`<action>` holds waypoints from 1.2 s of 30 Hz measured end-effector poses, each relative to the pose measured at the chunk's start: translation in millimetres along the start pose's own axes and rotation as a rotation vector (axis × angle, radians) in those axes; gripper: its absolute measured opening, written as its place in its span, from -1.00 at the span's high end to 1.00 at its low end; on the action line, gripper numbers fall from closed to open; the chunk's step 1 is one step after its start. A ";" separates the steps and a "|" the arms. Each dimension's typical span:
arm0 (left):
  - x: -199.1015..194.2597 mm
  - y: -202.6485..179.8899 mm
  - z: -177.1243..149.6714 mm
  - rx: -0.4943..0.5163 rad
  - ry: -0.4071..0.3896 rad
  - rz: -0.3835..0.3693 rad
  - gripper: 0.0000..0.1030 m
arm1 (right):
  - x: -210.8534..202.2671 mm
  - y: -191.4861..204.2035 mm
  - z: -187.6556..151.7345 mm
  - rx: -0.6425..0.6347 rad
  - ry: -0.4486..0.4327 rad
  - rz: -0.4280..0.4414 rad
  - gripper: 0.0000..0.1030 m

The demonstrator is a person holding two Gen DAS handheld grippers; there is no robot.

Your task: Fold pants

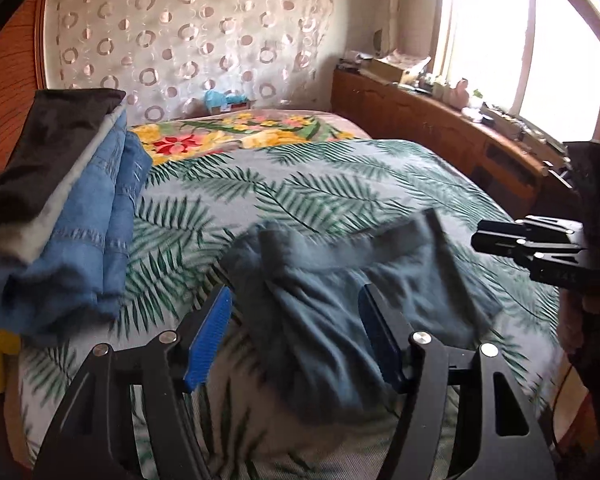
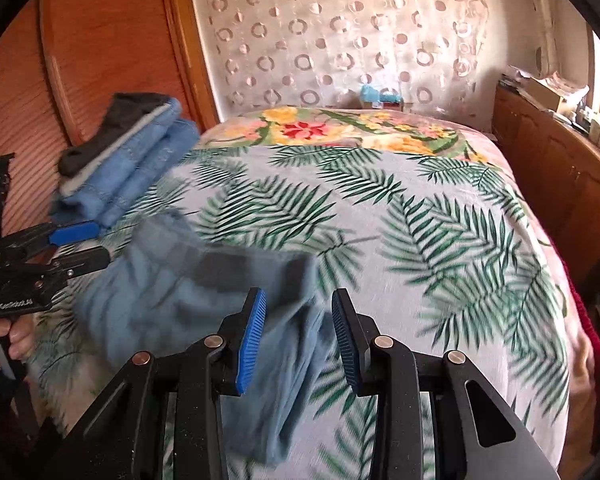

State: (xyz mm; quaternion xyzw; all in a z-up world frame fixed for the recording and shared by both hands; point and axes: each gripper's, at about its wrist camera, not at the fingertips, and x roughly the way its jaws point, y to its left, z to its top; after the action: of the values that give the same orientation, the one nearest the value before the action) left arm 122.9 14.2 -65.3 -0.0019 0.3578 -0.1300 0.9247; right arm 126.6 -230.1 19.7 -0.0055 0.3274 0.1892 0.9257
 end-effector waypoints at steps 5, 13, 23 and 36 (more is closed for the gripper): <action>-12.6 -8.3 -26.1 0.012 0.023 -0.043 0.01 | -17.4 2.3 -26.8 0.001 0.011 0.023 0.30; 1.9 -8.3 -37.8 0.025 0.060 -0.057 0.14 | -25.9 5.2 -53.0 0.008 0.047 0.042 0.30; 2.9 -14.8 -43.1 0.048 0.068 -0.071 0.44 | -17.0 11.3 -59.4 0.010 0.071 0.053 0.30; -0.8 -6.7 -43.5 0.009 0.050 -0.081 0.75 | -12.7 4.2 -62.7 0.009 0.066 0.036 0.85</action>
State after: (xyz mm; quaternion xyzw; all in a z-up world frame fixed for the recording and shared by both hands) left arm 91.9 11.8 -96.5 -0.0089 0.3800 -0.1689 0.9094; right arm 78.1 -239.0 -21.4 -0.0016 0.3586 0.2039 0.9110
